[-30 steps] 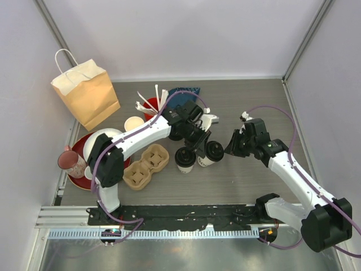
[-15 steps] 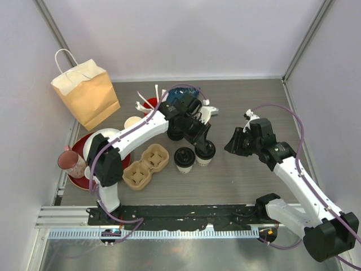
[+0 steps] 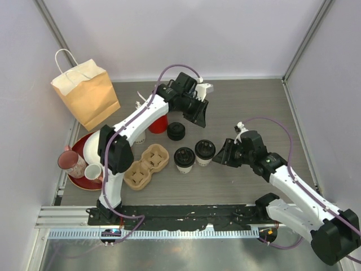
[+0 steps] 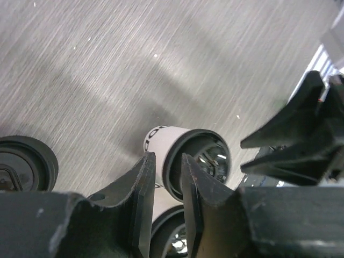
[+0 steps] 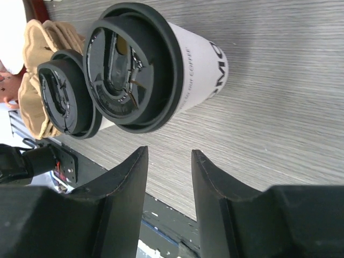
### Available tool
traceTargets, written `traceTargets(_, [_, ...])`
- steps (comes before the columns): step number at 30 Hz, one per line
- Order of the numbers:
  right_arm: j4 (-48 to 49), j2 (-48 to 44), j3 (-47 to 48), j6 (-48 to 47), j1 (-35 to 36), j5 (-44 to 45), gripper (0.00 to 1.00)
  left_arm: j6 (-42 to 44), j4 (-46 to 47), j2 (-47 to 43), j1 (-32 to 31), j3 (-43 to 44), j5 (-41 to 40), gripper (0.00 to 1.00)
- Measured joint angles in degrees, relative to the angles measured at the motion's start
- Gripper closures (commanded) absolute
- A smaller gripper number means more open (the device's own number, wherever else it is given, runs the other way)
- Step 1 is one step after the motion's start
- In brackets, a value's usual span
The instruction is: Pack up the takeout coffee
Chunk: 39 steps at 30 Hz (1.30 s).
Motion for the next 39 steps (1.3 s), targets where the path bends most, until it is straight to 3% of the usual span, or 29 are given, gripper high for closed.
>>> traceTargets(6, [5.46,4.17,-0.26,2.34,1.33,-1.29,0.60,-0.26,-0.79,5.49,0.33,0.00,-0.04,0.69])
traceTargets(13, [8.24,6.10,-0.28,3.32,1.33,-0.85,0.67,-0.35,-0.22,5.79,0.11,-2.16,0.07,0.70])
traceTargets(29, [6.95,9.33,2.86,0.22,-1.11,2.86,0.68,0.13,-0.04,1.09,0.22,-12.55,0.50,0.70])
traceTargets(39, [4.17,10.08,6.05,-1.95,-1.14,2.73,0.67,0.35,-0.11,0.09,1.11,-13.53,0.22,0.66])
